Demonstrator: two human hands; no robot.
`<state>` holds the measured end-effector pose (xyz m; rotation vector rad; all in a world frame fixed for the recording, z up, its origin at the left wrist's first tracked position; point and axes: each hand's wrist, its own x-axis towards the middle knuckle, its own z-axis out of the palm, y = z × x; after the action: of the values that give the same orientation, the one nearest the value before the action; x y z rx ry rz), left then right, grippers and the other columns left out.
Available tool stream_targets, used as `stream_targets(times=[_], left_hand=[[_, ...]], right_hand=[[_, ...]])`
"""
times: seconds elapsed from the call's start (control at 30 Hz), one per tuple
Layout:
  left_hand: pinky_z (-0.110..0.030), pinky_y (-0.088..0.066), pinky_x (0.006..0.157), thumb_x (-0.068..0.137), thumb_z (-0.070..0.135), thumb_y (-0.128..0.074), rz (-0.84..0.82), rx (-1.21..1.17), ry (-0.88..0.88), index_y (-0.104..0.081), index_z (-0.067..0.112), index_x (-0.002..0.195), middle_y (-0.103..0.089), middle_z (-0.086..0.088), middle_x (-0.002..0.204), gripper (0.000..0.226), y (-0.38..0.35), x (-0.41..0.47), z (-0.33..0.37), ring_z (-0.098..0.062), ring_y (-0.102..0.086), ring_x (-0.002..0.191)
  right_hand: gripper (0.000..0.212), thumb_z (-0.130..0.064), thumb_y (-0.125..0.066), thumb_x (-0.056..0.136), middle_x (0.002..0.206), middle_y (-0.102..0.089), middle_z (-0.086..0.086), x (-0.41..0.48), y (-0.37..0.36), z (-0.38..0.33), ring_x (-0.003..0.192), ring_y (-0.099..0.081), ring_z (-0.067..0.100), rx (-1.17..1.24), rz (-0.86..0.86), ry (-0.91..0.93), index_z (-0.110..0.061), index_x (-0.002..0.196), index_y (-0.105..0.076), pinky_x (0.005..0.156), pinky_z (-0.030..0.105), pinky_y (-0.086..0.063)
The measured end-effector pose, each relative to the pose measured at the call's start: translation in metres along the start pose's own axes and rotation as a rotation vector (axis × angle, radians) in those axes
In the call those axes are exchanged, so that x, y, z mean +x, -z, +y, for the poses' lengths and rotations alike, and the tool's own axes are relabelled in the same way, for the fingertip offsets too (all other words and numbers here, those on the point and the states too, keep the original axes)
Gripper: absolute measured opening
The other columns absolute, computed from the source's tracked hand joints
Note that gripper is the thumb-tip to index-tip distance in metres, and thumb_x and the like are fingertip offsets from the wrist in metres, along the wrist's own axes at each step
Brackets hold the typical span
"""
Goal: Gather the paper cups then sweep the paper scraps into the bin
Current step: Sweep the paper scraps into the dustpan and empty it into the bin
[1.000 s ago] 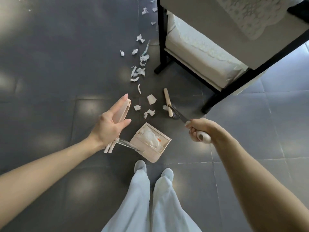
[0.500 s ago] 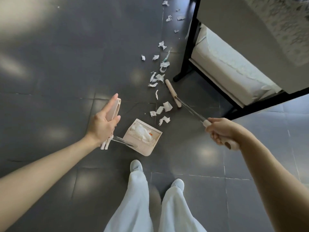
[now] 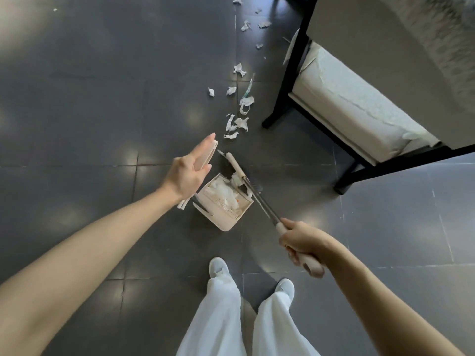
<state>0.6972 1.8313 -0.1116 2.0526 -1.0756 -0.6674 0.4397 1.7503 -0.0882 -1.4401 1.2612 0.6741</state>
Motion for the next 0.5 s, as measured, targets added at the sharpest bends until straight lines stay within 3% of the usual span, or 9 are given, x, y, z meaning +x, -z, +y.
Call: stream_targets(times=[0.07, 0.13, 0.27, 0.37, 0.5], left_hand=[[-0.009, -0.024, 0.103, 0.090, 0.005, -0.059, -0.036, -0.025, 0.005, -0.035, 0.031, 0.147, -0.043, 0.025, 0.124, 0.067, 0.002, 0.006, 0.000, 0.003, -0.034, 0.124], [-0.017, -0.028, 0.105, 0.091, 0.007, -0.060, -0.019, -0.004, 0.001, -0.036, 0.033, 0.147, -0.044, 0.025, 0.125, 0.066, 0.005, 0.007, -0.004, -0.001, -0.041, 0.122], [-0.024, -0.039, 0.098, 0.090, 0.004, -0.059, 0.077, -0.033, 0.044, -0.037, 0.035, 0.145, -0.056, 0.006, 0.135, 0.067, 0.019, 0.001, -0.021, -0.022, -0.056, 0.111], [-0.038, -0.047, 0.094, 0.091, 0.003, -0.057, 0.149, -0.084, 0.115, -0.036, 0.039, 0.145, -0.059, -0.004, 0.135, 0.068, 0.030, -0.003, -0.031, -0.037, -0.058, 0.112], [-0.043, -0.052, 0.083, 0.091, 0.005, -0.057, 0.225, -0.122, 0.165, -0.034, 0.054, 0.137, -0.061, -0.004, 0.132, 0.072, 0.042, -0.016, -0.033, -0.040, -0.060, 0.105]], right_hand=[[0.035, -0.008, -0.037, 0.094, 0.053, -0.044, 0.004, -0.014, 0.004, -0.008, 0.040, -0.039, 0.011, 0.187, -0.058, -0.060, -0.013, 0.127, -0.050, 0.038, 0.019, -0.034], [0.035, -0.002, -0.041, 0.092, 0.056, -0.041, 0.003, -0.029, 0.015, -0.016, 0.041, -0.035, 0.008, 0.290, -0.091, -0.096, -0.020, 0.119, -0.056, 0.037, 0.016, -0.031], [0.037, 0.002, -0.046, 0.091, 0.052, -0.043, 0.003, -0.053, 0.035, -0.030, 0.037, -0.037, 0.007, 0.339, -0.095, -0.089, -0.034, 0.088, -0.056, 0.037, 0.015, -0.033], [0.038, 0.001, -0.049, 0.091, 0.045, -0.046, 0.001, -0.056, 0.048, -0.043, 0.037, -0.039, 0.007, 0.307, -0.062, -0.054, -0.036, 0.089, -0.053, 0.037, 0.018, -0.035], [0.038, 0.001, -0.048, 0.090, 0.043, -0.042, 0.001, -0.041, 0.072, -0.069, 0.034, -0.037, 0.008, 0.277, -0.012, 0.002, -0.036, 0.094, -0.052, 0.035, 0.017, -0.033]])
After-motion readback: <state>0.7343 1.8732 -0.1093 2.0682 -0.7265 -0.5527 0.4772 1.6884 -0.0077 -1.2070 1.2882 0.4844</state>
